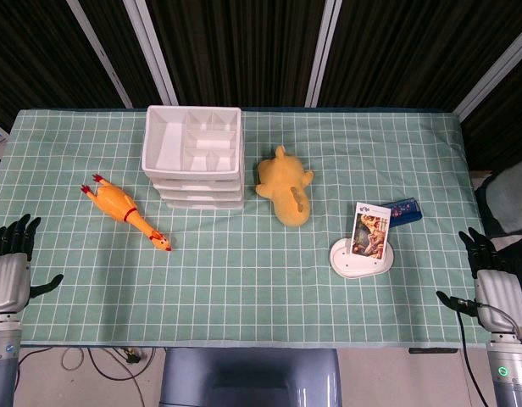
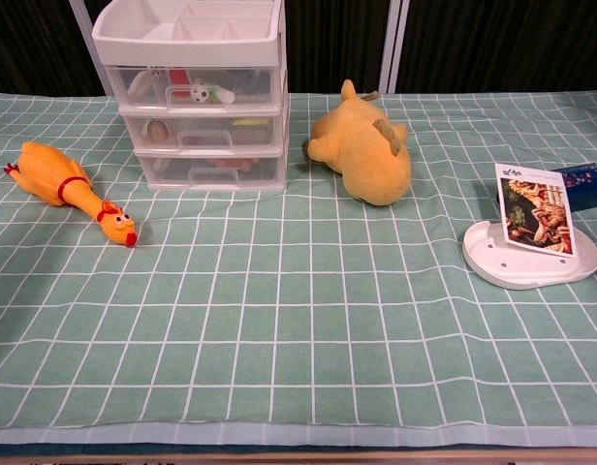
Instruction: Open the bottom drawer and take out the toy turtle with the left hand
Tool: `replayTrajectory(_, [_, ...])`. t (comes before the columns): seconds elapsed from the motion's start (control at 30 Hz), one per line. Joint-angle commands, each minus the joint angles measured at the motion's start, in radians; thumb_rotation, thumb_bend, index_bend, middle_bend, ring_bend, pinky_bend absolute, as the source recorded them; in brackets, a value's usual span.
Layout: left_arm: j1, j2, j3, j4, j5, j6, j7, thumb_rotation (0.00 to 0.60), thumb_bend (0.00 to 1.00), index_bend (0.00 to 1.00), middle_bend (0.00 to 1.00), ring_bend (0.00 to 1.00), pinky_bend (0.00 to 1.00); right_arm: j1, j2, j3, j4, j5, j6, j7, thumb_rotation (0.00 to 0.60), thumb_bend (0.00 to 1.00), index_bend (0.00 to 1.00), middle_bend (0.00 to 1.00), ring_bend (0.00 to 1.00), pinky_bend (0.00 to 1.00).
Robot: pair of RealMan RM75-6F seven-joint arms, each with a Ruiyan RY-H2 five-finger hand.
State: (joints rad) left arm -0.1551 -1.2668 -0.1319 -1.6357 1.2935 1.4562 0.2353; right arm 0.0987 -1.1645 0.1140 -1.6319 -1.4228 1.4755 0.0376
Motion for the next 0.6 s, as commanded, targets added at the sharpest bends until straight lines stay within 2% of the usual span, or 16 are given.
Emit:
replayTrajectory(0.03, [0.0, 0.0, 0.0, 0.0, 0.0, -0.001, 0.0, 0.6, 0.1, 0.0, 0.0, 0.0, 0.0, 0.0, 0.001, 0.0, 0.0, 0.0, -0.002, 0.001, 0.6, 0.07, 0.0, 0.0, 0.0, 0.18])
replayTrajectory(0.6, [-0.012, -0.001, -0.004, -0.016, -0.002, -0.019, -0.003, 0.6, 0.1, 0.0, 0.0, 0.0, 0.0, 0.004, 0.012, -0.004, -0.009, 0.013, -0.031, 0.005, 0.6, 0.07, 0.0, 0.0, 0.0, 0.18])
